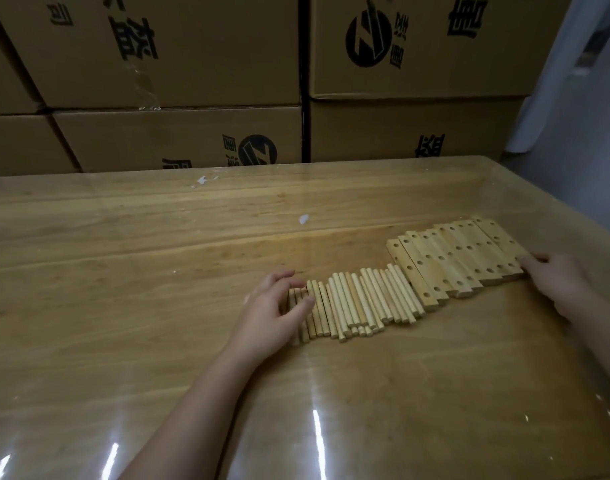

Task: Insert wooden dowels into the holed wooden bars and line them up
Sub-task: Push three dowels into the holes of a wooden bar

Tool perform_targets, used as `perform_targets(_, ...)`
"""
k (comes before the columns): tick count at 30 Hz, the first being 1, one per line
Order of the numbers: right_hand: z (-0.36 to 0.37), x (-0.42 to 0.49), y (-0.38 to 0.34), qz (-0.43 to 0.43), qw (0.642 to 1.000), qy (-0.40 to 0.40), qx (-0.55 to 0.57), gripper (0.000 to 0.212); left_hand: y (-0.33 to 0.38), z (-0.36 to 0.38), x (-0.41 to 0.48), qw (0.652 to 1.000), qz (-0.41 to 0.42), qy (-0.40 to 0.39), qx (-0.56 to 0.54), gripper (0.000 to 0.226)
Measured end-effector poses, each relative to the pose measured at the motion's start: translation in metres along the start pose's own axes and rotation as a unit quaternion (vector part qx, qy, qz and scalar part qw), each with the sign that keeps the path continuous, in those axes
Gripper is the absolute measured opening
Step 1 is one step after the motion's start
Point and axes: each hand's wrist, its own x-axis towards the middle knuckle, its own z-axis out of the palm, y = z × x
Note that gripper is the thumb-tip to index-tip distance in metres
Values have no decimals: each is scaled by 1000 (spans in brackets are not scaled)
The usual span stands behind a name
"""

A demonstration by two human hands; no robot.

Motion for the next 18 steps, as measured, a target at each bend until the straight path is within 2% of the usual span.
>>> perform_targets(4,-5,2,0,37,997,-11,72,35,0,4,1,997,23,3,80,45)
perform_targets(7,-7,1,-1,70,995,12,76,36,-1,5,1,996,28,3,89,48)
perform_targets(9,-7,-7,-2,92,990,60,84,32,-2,3,1,999,18,17,34,42)
perform_targets(11,-5,-24,-8,96,978,127,132,28,0,0,0,997,8,39,-65,28)
perform_targets(13,2,-53,-24,40,963,161,213,27,4,-5,-1,987,8,81,-142,12)
perform_targets(15,14,-97,-51,-48,952,96,285,24,5,-7,-2,973,-3,126,-196,14)
perform_targets(18,37,-166,-96,-102,933,-98,332,15,8,-11,-5,955,-46,133,-260,16)
